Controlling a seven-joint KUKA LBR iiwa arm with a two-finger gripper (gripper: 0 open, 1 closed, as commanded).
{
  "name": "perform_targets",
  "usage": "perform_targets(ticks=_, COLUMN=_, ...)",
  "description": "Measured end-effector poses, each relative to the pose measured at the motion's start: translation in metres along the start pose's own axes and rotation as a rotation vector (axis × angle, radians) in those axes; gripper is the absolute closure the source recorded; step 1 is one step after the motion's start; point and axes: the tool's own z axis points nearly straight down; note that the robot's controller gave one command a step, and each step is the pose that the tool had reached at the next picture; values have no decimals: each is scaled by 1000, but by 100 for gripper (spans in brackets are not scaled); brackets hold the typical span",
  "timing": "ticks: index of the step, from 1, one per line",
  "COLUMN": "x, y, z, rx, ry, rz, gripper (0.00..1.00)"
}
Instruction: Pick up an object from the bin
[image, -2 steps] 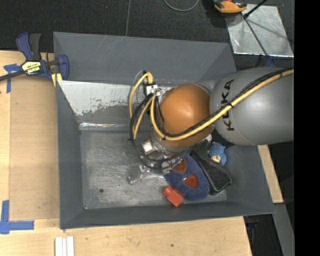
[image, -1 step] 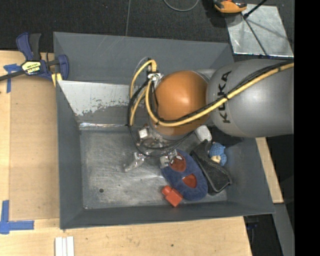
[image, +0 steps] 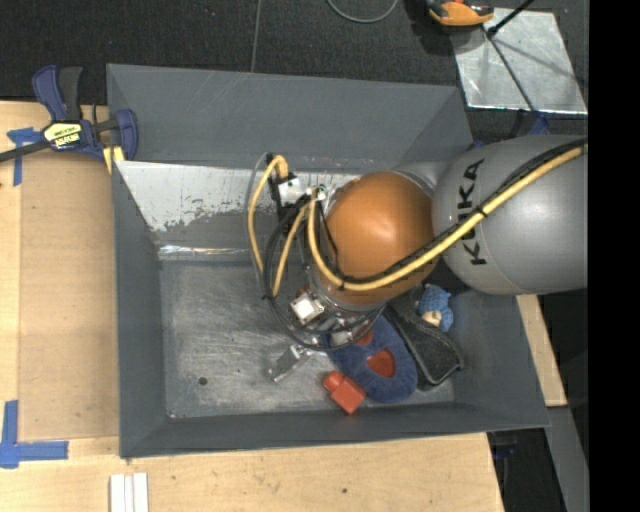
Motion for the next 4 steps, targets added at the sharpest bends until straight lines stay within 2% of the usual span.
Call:
perform_targets(ticks=1, x=40, y=-41, z=17, rx=-1, ry=-4, rz=118, gripper=0)
perform_targets(ticks=2, x=61, y=9, z=0, rx=22, ry=-6, rz=427, gripper=0)
perform_targets(ticks=3, x=72, y=36, z=6, rx=22, ry=-7, rz=-84, gripper=0)
perform_targets(ticks=4, x=88, y=37, z=10, rx=26, ry=-10, rz=-30, gripper=0)
